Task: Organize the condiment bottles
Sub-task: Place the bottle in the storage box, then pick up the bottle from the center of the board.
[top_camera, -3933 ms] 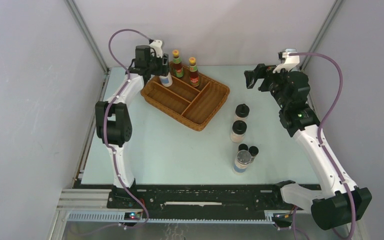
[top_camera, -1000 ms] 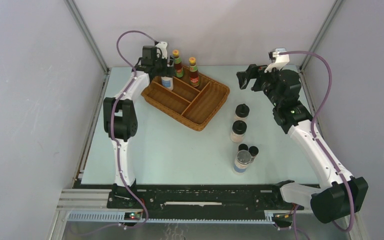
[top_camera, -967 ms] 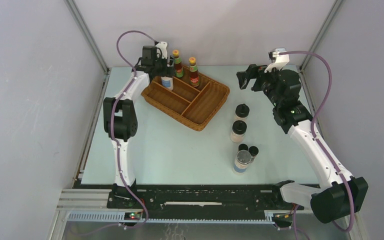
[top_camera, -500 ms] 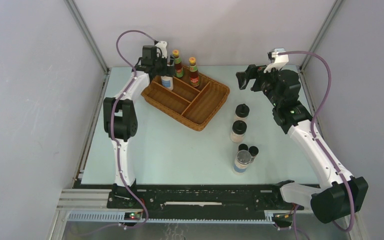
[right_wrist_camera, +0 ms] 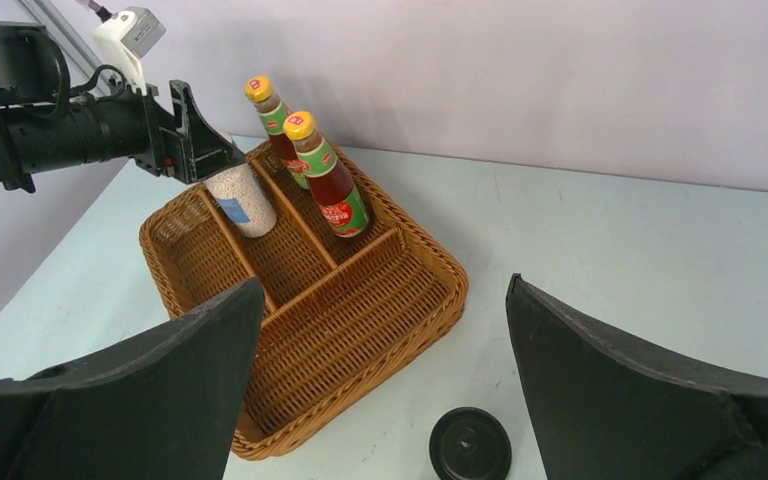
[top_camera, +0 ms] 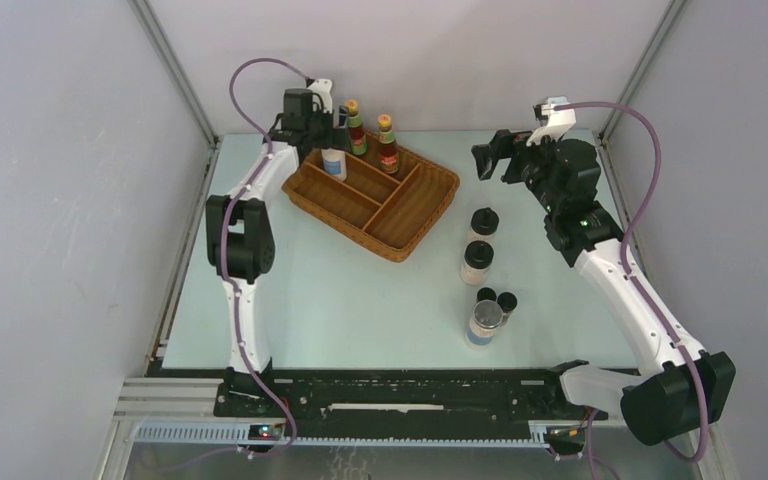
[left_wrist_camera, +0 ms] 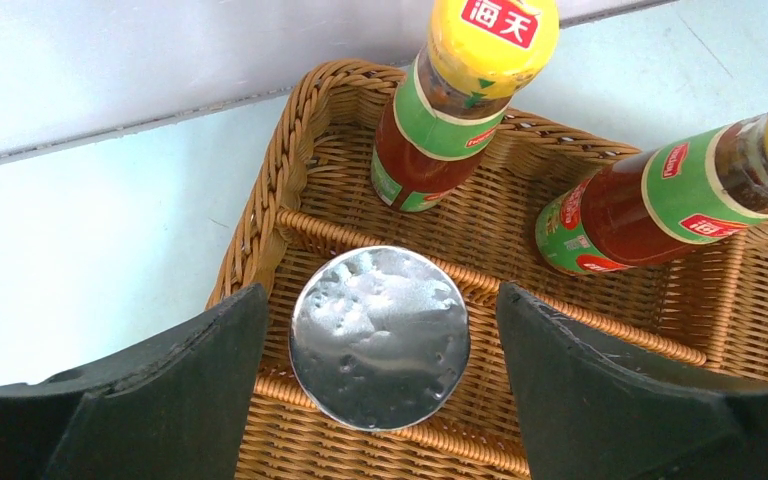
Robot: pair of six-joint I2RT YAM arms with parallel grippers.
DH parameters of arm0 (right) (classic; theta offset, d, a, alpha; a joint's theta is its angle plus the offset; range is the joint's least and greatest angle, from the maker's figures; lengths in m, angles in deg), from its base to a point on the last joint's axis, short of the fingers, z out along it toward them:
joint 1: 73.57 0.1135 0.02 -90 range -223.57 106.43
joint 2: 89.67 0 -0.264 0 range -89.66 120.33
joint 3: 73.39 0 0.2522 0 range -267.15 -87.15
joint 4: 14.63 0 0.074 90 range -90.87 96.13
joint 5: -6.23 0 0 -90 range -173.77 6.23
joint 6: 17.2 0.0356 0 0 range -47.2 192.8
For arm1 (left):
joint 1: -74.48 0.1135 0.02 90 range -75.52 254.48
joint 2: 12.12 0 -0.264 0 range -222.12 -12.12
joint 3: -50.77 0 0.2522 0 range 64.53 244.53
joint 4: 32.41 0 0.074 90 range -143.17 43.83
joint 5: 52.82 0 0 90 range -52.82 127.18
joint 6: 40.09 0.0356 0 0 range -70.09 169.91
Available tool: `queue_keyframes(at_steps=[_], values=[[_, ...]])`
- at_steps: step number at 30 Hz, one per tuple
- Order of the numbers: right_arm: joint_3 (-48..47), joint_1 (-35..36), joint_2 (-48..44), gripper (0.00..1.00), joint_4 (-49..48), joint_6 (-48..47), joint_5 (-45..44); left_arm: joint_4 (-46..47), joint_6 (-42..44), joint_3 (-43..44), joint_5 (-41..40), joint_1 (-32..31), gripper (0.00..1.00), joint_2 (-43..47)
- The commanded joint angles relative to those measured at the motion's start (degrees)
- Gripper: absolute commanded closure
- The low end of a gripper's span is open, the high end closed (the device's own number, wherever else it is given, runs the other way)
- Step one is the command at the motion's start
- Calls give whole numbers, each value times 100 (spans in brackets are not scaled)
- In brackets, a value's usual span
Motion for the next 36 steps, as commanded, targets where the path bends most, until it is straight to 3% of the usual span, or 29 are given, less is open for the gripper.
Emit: queue_keyframes(at_steps=[1, 11, 22, 29, 36], values=[[-18, -27, 37, 0, -121, -96, 25, 242, -218, 412, -70, -37, 11, 562], [-382, -61, 215, 0, 482, -131, 87, 541, -424, 42, -247, -110, 6, 1377], [-1311, 85, 312, 3, 1878, -314, 436, 757, -678, -1727, -896, -562, 6, 3824], [-1069, 421, 192, 0, 2206, -316, 267, 806, -808, -3094, -1376, -895, 5, 5188], [-219, 756, -447, 0, 2369, -42, -213, 750, -856, -4011, -1896, -1517, 0, 6178]])
